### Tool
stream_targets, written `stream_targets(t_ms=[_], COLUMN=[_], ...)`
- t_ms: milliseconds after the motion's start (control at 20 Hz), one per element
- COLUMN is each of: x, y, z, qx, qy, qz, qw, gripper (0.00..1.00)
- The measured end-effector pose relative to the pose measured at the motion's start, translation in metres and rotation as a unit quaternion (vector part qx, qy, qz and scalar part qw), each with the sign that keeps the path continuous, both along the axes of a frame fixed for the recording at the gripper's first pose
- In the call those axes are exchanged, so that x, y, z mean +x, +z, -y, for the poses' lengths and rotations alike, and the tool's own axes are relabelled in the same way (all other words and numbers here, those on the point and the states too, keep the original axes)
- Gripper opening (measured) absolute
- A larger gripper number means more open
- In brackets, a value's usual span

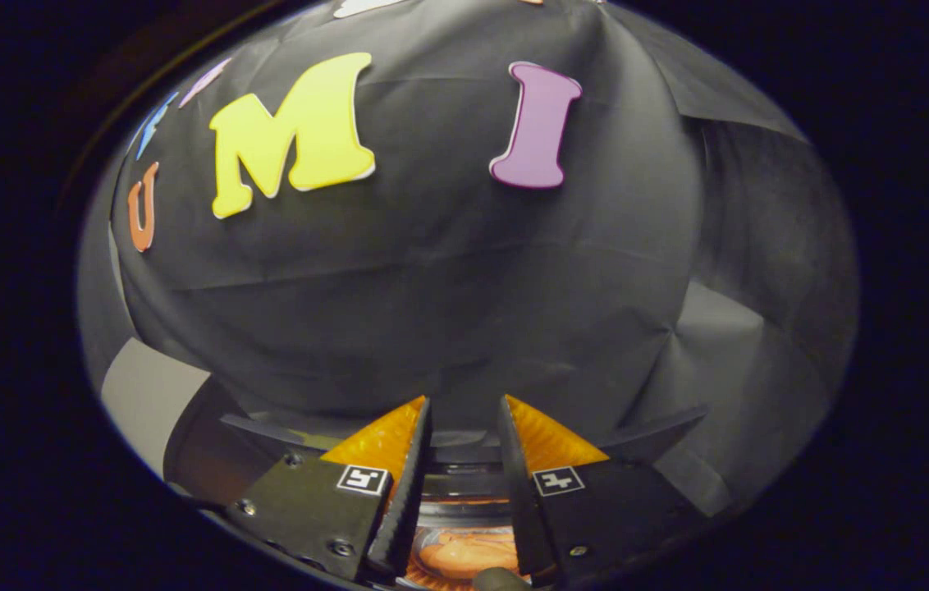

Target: Put the clothes into the washing machine and then close the washing machine lid.

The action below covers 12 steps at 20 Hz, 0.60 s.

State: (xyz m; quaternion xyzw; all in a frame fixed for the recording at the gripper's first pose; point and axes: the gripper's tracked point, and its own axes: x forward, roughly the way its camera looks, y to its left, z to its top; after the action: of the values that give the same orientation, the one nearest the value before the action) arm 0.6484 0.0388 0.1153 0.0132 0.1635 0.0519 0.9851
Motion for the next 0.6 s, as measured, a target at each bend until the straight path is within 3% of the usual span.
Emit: stream_targets(t_ms=[50,600], x=[0.001,-0.011], y=[0.000,0.000], z=[0.000,0.003], qx=[-0.002,0.028], qy=[0.000,0.009], qz=[0.002,0.122], qw=[1.000,0.992], gripper=[0.58,0.59])
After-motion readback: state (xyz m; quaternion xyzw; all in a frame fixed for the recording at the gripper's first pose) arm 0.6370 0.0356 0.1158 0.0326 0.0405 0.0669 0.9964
